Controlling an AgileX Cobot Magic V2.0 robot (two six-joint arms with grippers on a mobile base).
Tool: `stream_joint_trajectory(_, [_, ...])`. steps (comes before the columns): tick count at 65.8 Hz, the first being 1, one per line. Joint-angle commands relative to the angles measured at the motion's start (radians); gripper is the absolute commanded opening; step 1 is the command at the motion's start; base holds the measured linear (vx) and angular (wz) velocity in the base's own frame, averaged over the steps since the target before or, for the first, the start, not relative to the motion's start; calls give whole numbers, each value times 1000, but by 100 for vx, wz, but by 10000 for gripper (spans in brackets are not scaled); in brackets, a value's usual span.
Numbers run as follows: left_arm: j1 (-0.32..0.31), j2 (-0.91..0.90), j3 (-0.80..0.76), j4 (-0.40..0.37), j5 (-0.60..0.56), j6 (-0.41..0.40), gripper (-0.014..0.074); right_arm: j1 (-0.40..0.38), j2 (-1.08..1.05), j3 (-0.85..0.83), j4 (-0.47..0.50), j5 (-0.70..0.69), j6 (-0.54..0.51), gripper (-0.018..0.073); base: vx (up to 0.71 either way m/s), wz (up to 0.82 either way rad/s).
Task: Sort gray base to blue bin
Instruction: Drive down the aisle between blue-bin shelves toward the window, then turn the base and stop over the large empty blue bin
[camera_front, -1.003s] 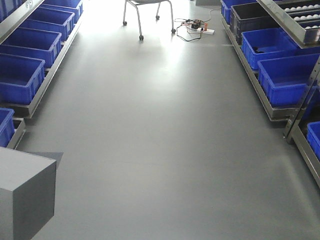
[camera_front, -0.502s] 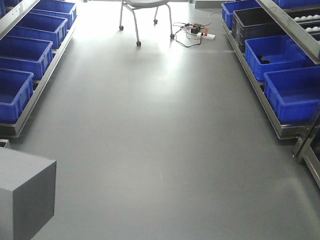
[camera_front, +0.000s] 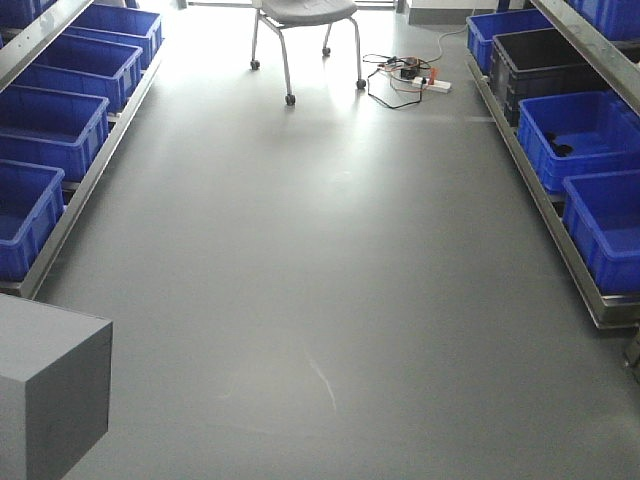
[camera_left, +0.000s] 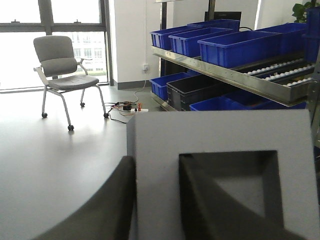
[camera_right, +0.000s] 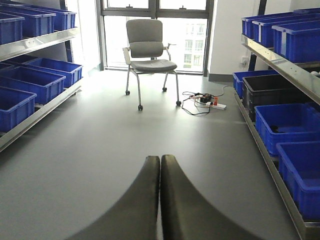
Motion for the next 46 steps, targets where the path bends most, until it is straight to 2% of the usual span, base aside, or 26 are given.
stream_joint_trajectory(1, [-6, 9, -29, -6, -108, -6, -6, -5, -11, 14, -11, -78, -5, -9, 35, 8])
stream_joint_trajectory(28, [-6, 9, -29, -6, -108, -6, -6, -5, -11, 14, -11, -78, -5, -9, 30, 14])
stream_joint_trajectory(46, [-6, 9, -29, -6, -108, -6, -6, -5, -11, 14, -11, -78, -5, -9, 23, 52])
